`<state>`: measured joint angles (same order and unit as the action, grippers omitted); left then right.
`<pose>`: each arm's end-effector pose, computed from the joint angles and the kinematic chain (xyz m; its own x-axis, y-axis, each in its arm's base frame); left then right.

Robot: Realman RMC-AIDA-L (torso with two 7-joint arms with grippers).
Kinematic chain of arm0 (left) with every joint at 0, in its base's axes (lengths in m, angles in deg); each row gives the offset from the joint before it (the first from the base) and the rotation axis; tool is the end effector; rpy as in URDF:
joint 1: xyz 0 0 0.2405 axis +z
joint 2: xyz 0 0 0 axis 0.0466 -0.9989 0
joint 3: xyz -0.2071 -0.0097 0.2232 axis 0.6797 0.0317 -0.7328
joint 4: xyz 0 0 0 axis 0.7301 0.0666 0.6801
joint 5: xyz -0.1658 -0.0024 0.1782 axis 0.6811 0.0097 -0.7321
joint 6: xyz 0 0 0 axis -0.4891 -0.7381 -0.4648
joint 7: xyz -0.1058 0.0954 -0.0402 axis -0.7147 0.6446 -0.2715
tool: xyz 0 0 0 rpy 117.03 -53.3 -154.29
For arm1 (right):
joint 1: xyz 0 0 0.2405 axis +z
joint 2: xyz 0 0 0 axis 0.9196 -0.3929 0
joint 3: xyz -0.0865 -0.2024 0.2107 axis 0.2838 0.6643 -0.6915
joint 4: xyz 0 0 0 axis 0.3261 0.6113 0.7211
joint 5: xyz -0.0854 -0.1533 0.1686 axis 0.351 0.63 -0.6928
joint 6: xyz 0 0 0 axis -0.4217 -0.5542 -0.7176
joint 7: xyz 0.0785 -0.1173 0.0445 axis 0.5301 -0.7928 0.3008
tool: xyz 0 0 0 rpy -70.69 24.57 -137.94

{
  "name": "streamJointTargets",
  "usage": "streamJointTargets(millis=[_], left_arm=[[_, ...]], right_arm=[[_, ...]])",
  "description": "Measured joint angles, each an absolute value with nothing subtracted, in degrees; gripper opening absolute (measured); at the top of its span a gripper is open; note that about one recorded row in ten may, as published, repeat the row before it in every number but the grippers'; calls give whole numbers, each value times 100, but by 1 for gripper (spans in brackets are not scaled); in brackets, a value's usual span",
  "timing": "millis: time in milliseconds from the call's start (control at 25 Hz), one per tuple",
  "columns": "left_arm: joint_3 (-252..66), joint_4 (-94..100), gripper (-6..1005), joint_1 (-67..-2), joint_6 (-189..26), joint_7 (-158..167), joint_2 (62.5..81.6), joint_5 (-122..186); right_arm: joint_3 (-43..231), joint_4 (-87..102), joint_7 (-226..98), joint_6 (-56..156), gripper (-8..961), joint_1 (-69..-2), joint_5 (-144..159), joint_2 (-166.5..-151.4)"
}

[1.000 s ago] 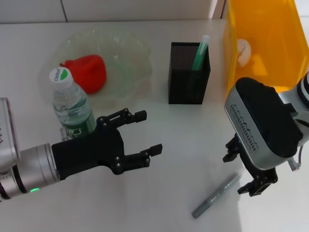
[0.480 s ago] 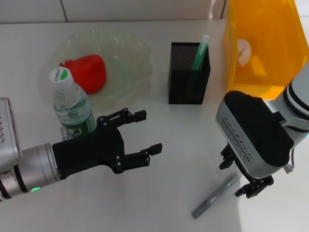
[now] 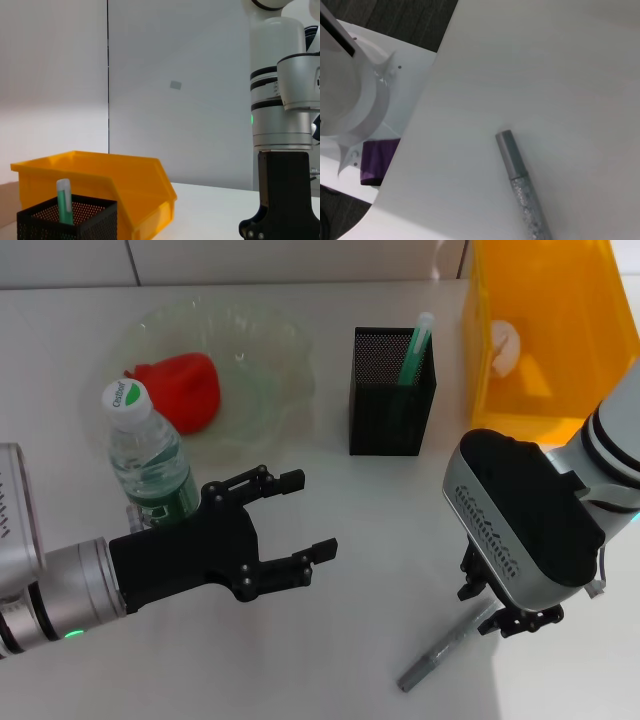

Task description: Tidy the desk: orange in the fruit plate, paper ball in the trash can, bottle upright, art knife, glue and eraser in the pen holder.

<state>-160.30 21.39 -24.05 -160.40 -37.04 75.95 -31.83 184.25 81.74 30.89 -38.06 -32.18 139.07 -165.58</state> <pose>-0.3285 0.2996 -0.1011 0.7624 0.0275 0.6465 0.2406 -0.9395 -0.2438 0.1914 0.3533 -0.0854 0.7855 0.3722 0.4945 0.2800 -0.9262 0.2524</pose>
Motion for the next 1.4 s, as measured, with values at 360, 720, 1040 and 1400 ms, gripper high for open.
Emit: streamJointTargets(millis=[360,720,1040,1400], left_arm=[[-16030,2139,802,-2394,-16054,-3713,7595,-3183],[-16039,2139,802,-2384,-16056,-3721,7594,-3183],[-16039,2139,802,-2367,-16056,-3726,7594,-3183],[-16038,2139,802,-2390,-16071,-3697,7595,-3179]], right_arm=[[18636,7967,3072,-3656,338,-3180,13945,-16561],[18688,7839,3038,-3664,248,-3119,13978,-16556],[18688,7696,3031,-3698,132,-3074,14144,-16562],[17720,9068,3037,-4255,133,-3210,14404,-16548]])
